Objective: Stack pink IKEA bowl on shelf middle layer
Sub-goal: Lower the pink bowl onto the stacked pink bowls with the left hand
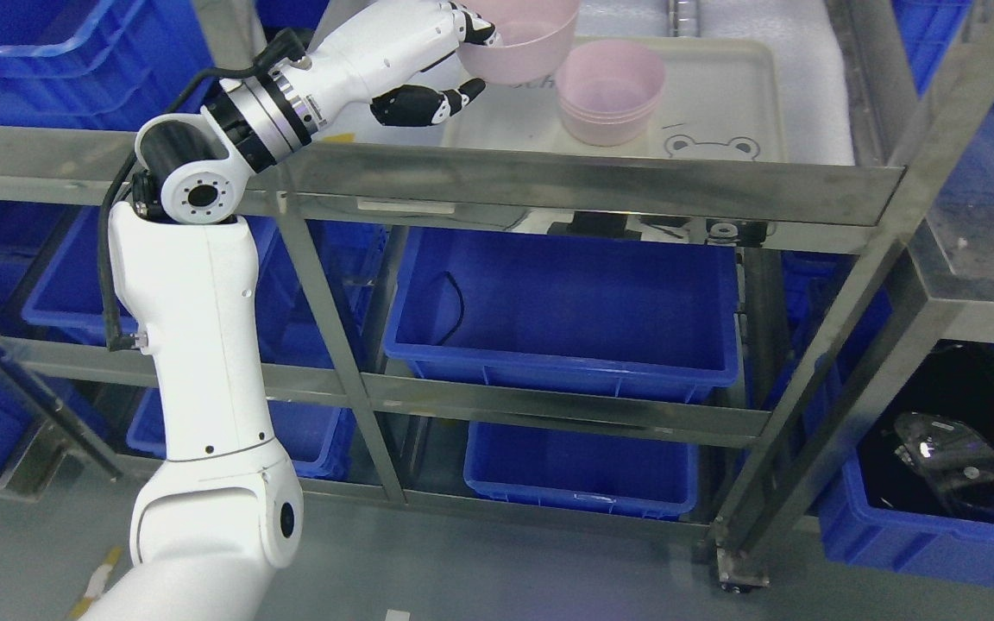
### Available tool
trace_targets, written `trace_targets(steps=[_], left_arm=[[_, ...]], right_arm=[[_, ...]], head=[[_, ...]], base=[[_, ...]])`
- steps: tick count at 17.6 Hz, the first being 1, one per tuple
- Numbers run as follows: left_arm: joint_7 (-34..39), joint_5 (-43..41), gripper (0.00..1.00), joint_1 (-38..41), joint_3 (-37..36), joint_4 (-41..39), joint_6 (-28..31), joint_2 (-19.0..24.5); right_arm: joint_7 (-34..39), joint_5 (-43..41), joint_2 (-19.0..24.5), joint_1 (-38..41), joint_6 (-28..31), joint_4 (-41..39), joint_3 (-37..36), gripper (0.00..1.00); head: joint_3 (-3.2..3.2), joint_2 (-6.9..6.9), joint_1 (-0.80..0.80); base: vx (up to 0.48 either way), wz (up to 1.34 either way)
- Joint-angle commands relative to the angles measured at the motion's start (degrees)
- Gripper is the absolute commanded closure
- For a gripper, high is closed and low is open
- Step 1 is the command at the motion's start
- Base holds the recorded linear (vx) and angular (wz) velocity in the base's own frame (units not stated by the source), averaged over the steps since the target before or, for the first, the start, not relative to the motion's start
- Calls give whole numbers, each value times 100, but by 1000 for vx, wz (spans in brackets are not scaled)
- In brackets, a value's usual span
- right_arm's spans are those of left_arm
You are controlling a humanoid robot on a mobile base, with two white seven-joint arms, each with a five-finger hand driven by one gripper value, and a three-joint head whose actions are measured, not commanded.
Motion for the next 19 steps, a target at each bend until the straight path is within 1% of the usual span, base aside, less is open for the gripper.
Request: trace_targets(steps=[1,7,12,15,19], left_arm=[[-10,-1031,92,-348,-200,697,3,100],[-18,-1086,92,-348,-420,680,3,100],[-27,-1033,92,-155,-1017,435,3,100],[-27,-1059,92,12,-1001,363,3,100],[43,-1033,92,-84,-992,363,3,100]], right_arm=[[2,0,-100,132,3,-100,0,0],[2,0,-100,132,3,-100,0,0],[2,0,-100,132,3,-100,0,0],[2,0,-100,132,3,-100,0,0],[2,0,-100,132,3,-100,0,0]], head=[[0,0,0],[0,-1,0],[0,-1,0],[0,-2,0],[0,-2,0]], base=[[121,-481],[142,-256],[109,-109],[39,-85],[7,56]])
